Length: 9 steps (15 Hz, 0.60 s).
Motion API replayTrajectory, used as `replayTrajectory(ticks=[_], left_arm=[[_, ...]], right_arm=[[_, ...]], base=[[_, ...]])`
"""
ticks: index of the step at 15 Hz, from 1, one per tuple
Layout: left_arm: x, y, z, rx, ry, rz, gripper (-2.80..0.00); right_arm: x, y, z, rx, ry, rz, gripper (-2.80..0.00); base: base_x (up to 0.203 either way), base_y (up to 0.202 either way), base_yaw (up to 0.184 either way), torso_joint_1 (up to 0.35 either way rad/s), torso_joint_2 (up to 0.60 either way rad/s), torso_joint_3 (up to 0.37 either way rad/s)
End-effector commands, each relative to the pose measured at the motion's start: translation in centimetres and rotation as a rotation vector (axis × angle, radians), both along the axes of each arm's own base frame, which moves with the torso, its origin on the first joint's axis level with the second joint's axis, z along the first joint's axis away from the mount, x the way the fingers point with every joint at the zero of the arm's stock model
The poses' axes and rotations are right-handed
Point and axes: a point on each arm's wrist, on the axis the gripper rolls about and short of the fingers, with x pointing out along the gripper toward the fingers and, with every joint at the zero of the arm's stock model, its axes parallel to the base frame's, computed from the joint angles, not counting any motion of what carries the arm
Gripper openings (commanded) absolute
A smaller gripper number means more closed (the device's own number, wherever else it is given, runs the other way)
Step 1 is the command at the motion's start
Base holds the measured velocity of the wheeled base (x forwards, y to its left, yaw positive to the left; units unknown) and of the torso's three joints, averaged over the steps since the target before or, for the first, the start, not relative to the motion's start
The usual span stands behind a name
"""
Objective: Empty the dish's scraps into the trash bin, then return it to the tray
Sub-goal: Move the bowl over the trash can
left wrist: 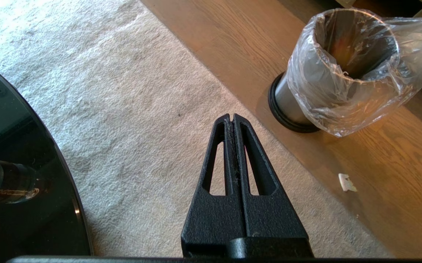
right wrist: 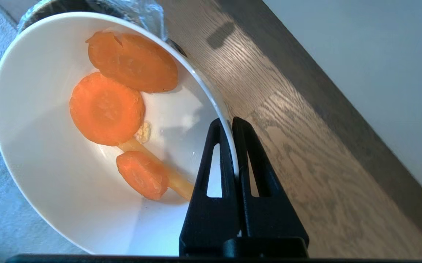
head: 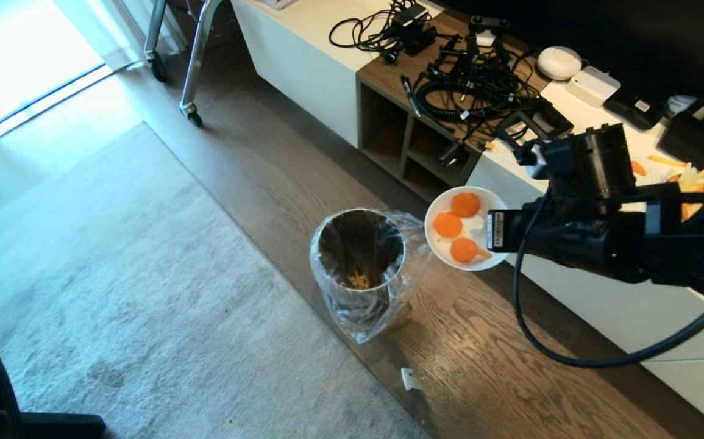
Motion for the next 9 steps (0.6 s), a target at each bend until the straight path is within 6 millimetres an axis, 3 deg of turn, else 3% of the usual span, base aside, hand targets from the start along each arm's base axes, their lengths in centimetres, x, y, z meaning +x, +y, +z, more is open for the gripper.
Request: replayTrajectory(ticks=[1, 9], left_arm=[[0.0, 0.0, 0.0, -0.001, -0.001, 0.000, -2.80], [0.0, 0.0, 0.0, -0.001, -0.001, 0.000, -2.80]], right_arm=[[1.2, 1.5, -1.1, -0.092, -0.050, 0.064, -2.80], [3.4, 3.3, -2.2, -0.465, -0.397, 0.189, -2.80]], base=[[0.000, 0.000, 0.000, 0.000, 0.00, 0.000], [0.000, 0.000, 0.000, 0.000, 0.00, 0.000]])
